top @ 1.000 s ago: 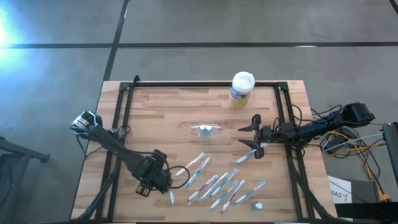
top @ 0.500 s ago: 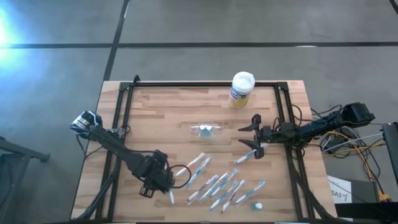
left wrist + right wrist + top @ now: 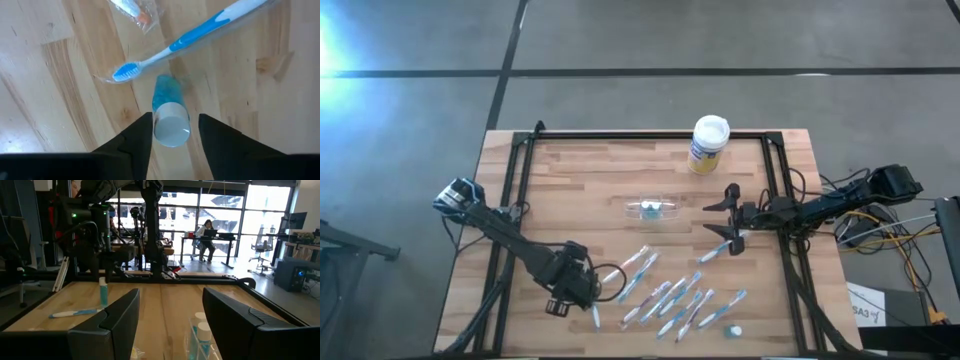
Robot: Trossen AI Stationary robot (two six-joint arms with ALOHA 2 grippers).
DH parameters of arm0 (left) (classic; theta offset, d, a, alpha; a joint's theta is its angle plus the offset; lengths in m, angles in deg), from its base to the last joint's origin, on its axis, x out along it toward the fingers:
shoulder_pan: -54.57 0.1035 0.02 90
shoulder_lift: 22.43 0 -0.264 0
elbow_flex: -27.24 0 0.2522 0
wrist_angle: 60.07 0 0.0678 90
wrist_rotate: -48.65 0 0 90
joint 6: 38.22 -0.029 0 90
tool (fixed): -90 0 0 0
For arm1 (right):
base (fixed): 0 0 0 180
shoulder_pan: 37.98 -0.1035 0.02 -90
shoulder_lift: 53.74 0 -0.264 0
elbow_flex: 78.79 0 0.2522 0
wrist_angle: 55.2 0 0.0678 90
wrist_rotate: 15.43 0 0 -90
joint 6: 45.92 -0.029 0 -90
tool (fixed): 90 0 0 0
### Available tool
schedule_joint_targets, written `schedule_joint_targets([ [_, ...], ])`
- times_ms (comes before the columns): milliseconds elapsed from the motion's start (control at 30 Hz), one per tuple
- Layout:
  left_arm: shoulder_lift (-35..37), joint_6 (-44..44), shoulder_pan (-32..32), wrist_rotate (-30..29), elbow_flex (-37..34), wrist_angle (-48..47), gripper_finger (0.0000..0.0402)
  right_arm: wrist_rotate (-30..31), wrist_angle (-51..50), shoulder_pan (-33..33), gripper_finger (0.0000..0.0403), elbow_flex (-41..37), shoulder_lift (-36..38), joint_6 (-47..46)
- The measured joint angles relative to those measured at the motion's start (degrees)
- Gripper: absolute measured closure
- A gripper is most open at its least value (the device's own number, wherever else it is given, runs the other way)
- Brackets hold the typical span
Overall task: Pick & Place toothbrushing station
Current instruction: Put the blue mouthwash into the transparent organizer
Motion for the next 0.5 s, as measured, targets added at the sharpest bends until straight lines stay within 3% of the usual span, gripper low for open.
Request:
schedule_joint_targets([
  [367,0.0,0.2,0.2,0.0,0.0,0.8,0.0303,0.0,0.0,0.0,0.0188,0.0,0.0,-0.1],
  [500,0.0,0.0,0.2,0.0,0.0,1.0,0.0305,0.0,0.0,0.0,0.0188,0.0,0.0,0.0],
])
